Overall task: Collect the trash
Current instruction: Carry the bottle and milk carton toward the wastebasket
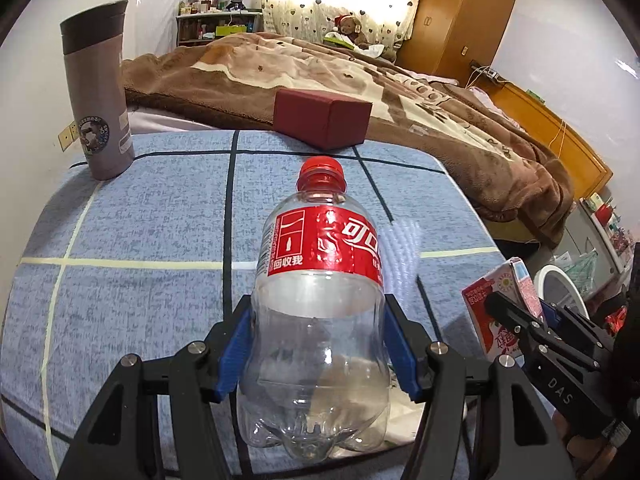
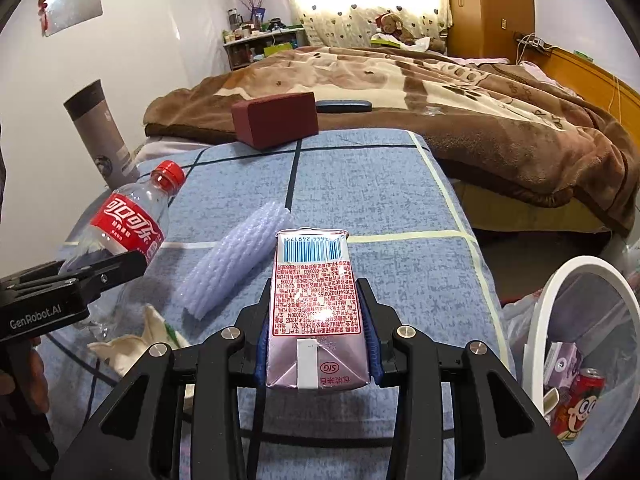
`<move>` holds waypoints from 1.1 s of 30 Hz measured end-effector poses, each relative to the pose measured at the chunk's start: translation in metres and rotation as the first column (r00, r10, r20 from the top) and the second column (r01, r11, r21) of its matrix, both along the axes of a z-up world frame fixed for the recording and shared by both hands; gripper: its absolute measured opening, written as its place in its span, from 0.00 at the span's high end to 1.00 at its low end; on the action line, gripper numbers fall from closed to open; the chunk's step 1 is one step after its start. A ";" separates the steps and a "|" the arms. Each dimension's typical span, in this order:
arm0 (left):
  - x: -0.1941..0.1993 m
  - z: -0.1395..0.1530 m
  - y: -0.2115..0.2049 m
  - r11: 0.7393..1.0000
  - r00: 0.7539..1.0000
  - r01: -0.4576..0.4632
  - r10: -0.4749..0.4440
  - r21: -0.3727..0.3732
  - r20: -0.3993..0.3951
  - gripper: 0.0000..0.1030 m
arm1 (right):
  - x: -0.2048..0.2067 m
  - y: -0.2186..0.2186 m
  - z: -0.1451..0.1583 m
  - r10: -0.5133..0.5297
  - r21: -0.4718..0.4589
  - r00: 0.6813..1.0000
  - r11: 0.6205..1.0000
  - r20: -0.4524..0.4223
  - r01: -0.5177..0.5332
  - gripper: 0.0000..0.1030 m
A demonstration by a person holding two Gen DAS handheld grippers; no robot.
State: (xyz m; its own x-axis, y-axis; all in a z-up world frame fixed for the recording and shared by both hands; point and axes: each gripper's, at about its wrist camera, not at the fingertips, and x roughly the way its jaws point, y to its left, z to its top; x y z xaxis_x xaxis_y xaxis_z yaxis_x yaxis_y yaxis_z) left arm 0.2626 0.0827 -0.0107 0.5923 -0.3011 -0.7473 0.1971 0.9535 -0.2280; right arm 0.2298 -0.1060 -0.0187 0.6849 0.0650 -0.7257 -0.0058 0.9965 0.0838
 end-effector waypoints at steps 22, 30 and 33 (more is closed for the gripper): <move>-0.061 0.047 -0.066 0.993 0.989 0.112 -0.107 -0.041 0.103 0.38 | -0.054 -0.051 0.035 -0.052 0.044 0.993 0.998 0.101 0.048 0.63; -0.078 0.057 -0.116 0.979 0.974 0.195 -0.188 -0.050 0.128 0.38 | -0.077 -0.087 0.042 -0.111 0.046 0.985 0.993 0.128 0.106 0.63; -0.083 0.056 -0.139 0.971 0.966 0.232 -0.225 -0.049 0.127 0.38 | -0.084 -0.100 0.043 -0.132 0.047 0.982 0.991 0.132 0.127 0.63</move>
State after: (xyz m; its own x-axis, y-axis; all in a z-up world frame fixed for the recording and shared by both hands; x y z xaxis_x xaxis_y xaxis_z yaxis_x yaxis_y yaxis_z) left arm 0.1794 -0.0558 0.0454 0.5864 -0.4832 -0.6501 0.4377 0.8643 -0.2476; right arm 0.1462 -0.2058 0.0245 0.7808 -0.0045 -0.6247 0.1089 0.9857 0.1289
